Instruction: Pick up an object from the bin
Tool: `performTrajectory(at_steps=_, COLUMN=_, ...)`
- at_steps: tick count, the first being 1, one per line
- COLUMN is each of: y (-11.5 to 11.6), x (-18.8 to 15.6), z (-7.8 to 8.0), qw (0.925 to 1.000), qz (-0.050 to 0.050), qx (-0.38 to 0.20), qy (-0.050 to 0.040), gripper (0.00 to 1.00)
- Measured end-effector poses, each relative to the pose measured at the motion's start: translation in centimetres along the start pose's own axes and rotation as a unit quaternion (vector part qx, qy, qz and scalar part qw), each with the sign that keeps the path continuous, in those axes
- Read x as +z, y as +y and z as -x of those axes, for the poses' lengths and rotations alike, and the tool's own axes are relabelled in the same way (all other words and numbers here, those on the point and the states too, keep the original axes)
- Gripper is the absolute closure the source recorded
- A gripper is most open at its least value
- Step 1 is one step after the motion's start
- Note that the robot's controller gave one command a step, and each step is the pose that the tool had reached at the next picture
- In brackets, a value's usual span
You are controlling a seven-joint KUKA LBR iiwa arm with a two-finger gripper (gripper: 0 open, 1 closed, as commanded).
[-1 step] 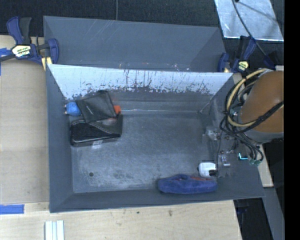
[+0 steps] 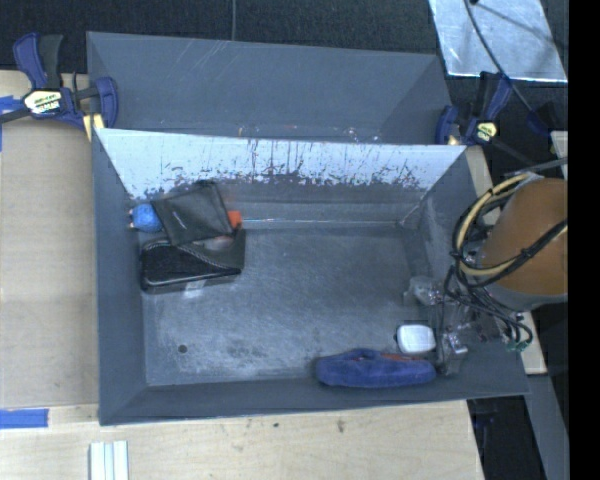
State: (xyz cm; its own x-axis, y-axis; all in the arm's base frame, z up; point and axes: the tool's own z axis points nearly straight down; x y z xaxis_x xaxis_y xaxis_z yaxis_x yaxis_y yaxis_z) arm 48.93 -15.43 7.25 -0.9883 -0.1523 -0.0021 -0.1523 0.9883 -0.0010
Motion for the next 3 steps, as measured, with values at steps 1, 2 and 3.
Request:
performTrajectory(at_steps=1, y=1.05, x=0.13, z=0.53, qw=0.9965, qz=0.000, qx=-0.083, qy=-0.0007, gripper=0.00)
performTrajectory(at_steps=2, y=1.21, x=0.15, z=0.53, qw=0.9876, qz=0.000, qx=-0.157, qy=-0.0015, gripper=0.00)
performTrajectory(at_steps=3, y=0.93, x=0.15, z=-0.32, qw=0.9653, qz=0.009, qx=-0.261, qy=-0.0036, gripper=0.00)
